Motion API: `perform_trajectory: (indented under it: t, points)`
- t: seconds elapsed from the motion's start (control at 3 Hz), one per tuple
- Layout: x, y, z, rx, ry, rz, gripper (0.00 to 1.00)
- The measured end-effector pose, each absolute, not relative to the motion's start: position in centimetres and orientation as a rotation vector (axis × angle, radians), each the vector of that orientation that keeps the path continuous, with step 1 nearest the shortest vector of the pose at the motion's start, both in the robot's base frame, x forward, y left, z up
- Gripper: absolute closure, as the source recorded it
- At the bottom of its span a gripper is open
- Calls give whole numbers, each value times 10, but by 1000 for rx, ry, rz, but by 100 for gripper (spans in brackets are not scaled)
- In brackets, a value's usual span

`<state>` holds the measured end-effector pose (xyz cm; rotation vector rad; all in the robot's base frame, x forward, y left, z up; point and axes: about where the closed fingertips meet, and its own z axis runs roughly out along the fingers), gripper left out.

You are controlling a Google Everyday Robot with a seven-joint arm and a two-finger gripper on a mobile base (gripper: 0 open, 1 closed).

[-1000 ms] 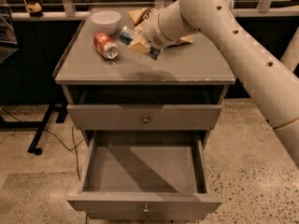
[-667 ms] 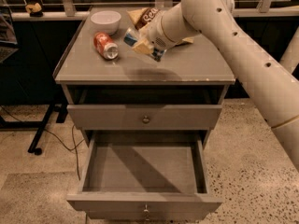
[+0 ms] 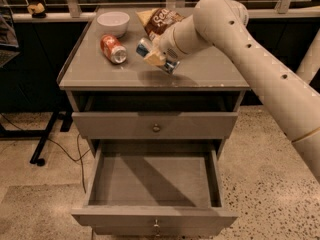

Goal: Pick redbull can from middle drawer and place on counter

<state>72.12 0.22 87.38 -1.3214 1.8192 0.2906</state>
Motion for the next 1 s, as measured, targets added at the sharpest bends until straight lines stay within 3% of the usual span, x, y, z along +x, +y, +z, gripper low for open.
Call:
perform_trajectory:
  t: [1.0]
  points:
    - [721, 2, 874, -1322, 1820, 291, 35]
